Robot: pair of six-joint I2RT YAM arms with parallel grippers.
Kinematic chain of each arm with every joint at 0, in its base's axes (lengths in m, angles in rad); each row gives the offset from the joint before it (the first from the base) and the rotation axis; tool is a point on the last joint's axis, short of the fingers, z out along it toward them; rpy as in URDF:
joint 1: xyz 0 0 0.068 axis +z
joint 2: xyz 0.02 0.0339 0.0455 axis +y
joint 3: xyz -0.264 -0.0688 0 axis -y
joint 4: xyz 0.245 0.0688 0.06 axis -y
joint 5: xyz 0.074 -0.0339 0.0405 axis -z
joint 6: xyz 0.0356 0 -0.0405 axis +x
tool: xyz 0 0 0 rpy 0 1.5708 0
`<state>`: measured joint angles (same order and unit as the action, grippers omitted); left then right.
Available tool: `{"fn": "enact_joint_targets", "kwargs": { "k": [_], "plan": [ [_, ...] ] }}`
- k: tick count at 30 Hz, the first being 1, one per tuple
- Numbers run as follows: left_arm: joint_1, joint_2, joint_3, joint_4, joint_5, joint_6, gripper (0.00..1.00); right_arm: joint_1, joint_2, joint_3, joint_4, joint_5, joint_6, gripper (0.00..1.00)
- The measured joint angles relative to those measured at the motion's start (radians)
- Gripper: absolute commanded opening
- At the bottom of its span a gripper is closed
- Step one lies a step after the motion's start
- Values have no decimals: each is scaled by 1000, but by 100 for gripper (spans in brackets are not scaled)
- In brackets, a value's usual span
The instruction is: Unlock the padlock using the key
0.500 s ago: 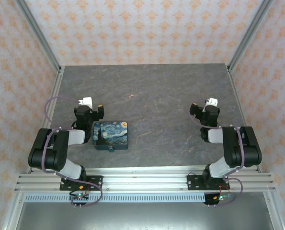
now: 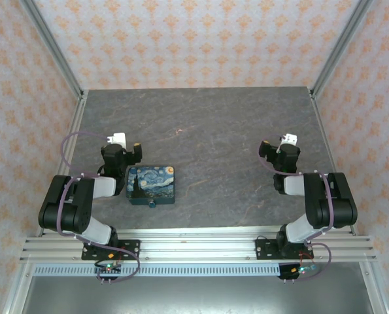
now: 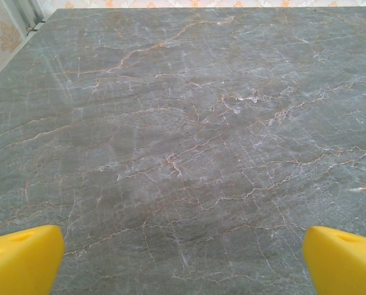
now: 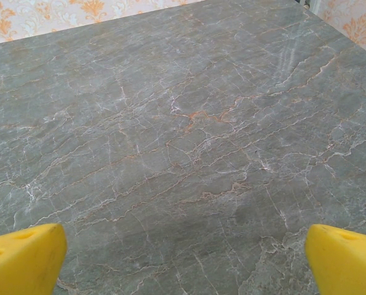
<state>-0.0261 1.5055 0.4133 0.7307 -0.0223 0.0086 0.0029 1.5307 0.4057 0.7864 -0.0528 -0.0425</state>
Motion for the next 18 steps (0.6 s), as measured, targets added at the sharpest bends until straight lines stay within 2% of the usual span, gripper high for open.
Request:
{"fn": "enact_joint_targets", "kwargs": {
  "k": [10, 13, 18],
  "plan": [
    [0, -2, 3, -8, -9, -5, 100, 0, -4, 0, -5, 13, 5, 99],
    [1, -31, 39, -98, -36, -18, 100, 0, -58, 3, -72, 46, 19, 99],
    [1, -138, 161, -311, -77, -71, 100, 0, -181, 121, -311, 73, 96, 99]
  ]
}}
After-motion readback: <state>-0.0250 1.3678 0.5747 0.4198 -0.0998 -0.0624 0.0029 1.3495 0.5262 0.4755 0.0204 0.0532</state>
